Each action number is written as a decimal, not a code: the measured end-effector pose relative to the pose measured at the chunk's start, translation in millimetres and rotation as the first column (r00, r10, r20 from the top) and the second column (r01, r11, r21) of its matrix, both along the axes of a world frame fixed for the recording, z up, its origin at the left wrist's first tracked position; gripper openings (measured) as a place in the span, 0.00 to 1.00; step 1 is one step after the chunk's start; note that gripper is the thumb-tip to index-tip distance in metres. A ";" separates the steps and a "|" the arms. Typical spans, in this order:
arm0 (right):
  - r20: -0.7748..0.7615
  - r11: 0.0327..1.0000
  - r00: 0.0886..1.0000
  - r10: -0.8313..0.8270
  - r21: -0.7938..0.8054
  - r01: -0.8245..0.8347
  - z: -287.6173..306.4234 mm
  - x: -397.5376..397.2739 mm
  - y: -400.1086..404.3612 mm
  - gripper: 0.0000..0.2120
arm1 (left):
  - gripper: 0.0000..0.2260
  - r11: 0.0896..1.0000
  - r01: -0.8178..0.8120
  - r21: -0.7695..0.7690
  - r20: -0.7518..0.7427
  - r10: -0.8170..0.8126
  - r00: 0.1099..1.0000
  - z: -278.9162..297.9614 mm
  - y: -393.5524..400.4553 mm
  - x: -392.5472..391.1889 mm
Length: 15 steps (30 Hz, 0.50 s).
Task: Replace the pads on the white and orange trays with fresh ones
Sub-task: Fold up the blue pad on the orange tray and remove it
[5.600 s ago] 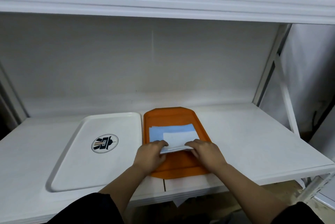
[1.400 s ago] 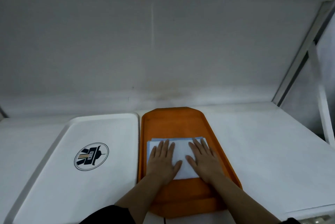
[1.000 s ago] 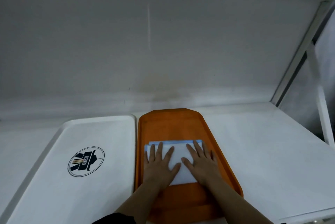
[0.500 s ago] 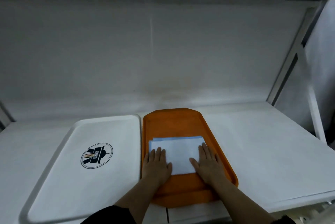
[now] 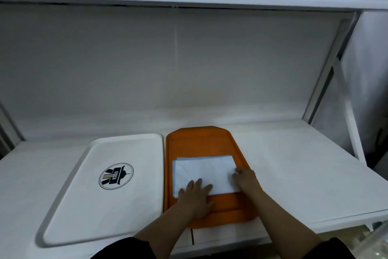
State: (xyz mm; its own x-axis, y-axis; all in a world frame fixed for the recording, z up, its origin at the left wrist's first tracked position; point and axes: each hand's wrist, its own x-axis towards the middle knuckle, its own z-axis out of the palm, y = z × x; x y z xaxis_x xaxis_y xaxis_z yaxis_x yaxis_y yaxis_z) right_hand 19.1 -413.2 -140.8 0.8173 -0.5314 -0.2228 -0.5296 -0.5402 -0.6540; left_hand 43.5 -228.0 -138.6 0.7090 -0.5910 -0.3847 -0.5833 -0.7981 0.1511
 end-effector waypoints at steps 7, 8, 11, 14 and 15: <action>-0.170 0.998 0.984 -0.057 -0.035 0.052 3.7 13.5 -5.7 0.20 | 0.27 0.997 0.081 -0.007 0.086 -0.080 0.993 -8.1 7.7 6.8; -0.195 0.997 0.978 -0.068 -0.050 0.059 5.3 15.6 -4.5 0.21 | 0.28 0.996 0.085 -0.005 0.097 -0.084 0.992 -9.4 7.2 7.8; -0.215 0.997 0.973 -0.078 -0.022 0.075 5.1 26.2 -3.8 0.23 | 0.28 0.996 0.089 -0.002 0.116 -0.088 0.989 -11.5 6.6 12.0; -0.230 0.995 0.969 -0.094 0.023 0.101 7.0 29.7 -5.5 0.26 | 0.28 0.995 0.098 -0.012 0.130 -0.096 0.987 -11.6 5.6 14.3; -0.221 0.994 0.971 -0.087 0.045 0.099 6.3 31.7 -7.4 0.26 | 0.28 0.995 0.102 -0.017 0.138 -0.099 0.985 -11.8 5.4 15.0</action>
